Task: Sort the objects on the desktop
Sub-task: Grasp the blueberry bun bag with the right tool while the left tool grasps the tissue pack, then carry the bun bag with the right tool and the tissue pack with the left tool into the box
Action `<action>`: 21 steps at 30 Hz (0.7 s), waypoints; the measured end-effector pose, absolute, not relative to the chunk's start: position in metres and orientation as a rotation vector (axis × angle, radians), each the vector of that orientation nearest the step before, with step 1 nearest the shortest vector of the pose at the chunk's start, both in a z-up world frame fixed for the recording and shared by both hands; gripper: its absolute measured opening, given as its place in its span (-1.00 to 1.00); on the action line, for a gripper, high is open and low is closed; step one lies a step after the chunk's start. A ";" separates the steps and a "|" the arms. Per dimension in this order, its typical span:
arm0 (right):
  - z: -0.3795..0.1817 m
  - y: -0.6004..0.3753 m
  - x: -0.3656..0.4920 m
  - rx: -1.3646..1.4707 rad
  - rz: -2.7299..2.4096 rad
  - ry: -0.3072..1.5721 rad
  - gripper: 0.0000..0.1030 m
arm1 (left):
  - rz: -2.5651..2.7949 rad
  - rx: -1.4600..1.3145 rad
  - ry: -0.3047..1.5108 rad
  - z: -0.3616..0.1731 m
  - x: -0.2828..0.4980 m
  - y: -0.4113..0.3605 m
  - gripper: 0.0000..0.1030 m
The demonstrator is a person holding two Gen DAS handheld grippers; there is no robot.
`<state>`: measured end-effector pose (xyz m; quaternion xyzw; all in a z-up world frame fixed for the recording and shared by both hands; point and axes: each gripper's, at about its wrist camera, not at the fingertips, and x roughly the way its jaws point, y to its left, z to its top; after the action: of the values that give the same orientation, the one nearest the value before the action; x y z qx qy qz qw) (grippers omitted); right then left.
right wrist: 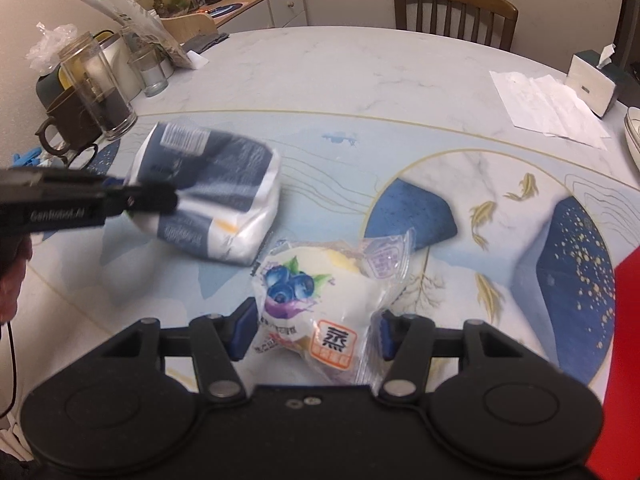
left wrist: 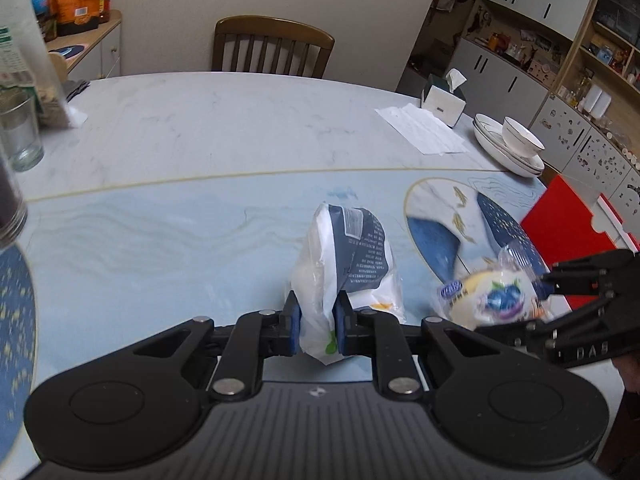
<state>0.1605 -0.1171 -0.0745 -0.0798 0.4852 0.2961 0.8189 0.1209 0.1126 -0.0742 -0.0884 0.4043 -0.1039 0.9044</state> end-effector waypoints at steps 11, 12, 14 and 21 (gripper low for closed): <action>-0.035 -0.162 0.136 -0.124 0.676 0.965 0.08 | -0.200 -0.235 0.818 -0.051 0.072 0.082 -0.70; -0.031 -0.168 0.133 -0.118 0.678 0.956 0.08 | -0.203 -0.234 0.817 -0.048 0.069 0.077 -0.70; -0.022 -0.181 0.128 -0.102 0.684 0.941 0.08 | -0.205 -0.232 0.813 -0.042 0.063 0.066 -0.70; 0.003 -0.229 0.117 -0.076 0.683 0.890 0.08 | -0.229 -0.246 0.773 -0.017 0.053 0.018 -0.70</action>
<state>0.1166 -0.2286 0.0027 -0.0362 0.4221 0.3236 0.8460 0.0531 0.0176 -0.0167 -0.1195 0.3753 -0.1111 0.9124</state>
